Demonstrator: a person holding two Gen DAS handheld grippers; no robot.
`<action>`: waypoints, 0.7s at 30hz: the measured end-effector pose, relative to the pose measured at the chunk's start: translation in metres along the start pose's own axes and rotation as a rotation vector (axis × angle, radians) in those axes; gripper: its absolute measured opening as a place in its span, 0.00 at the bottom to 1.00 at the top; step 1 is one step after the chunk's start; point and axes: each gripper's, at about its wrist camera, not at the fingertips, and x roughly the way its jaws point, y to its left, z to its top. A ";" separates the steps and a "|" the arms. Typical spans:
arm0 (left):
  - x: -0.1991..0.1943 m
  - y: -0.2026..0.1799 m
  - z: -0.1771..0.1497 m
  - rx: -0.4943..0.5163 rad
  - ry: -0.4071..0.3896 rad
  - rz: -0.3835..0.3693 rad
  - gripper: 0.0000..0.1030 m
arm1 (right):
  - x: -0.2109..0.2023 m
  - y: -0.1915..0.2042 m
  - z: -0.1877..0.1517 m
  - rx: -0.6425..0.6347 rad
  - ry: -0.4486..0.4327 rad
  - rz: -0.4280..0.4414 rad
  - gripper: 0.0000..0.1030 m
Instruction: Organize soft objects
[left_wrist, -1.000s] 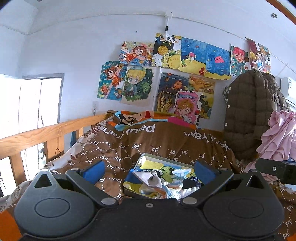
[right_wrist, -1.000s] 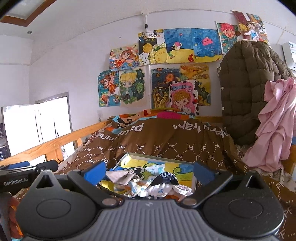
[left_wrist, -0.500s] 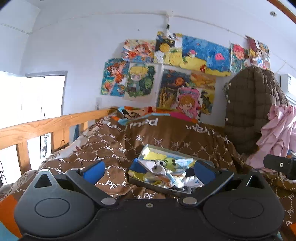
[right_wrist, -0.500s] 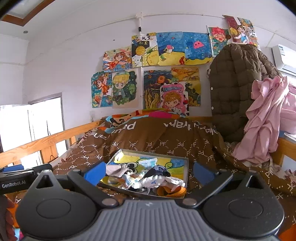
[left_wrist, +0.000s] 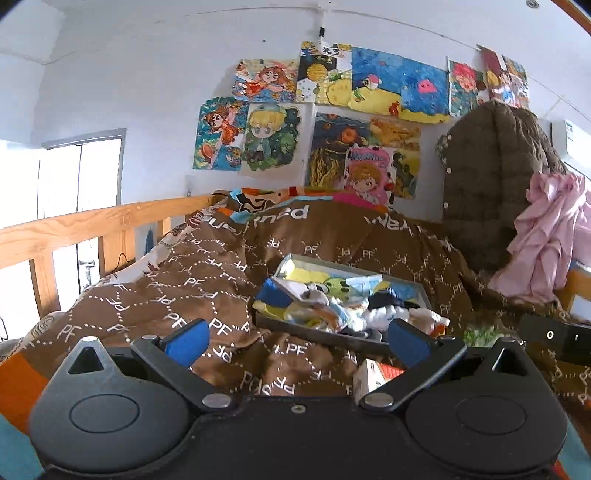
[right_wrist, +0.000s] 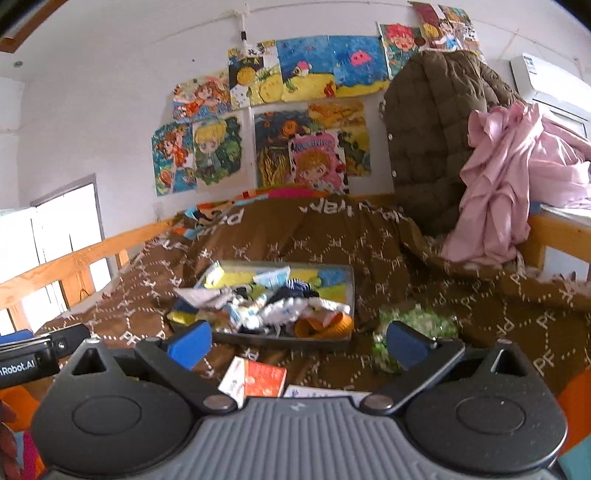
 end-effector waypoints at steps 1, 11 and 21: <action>0.000 -0.001 -0.002 0.005 0.002 -0.004 0.99 | 0.000 -0.001 -0.002 0.000 0.002 -0.004 1.00; 0.010 -0.001 -0.017 0.032 0.036 0.014 0.99 | -0.004 -0.009 -0.023 0.006 -0.013 -0.042 1.00; 0.018 -0.010 -0.041 0.070 0.088 -0.015 0.99 | 0.012 -0.008 -0.040 -0.001 0.047 -0.032 1.00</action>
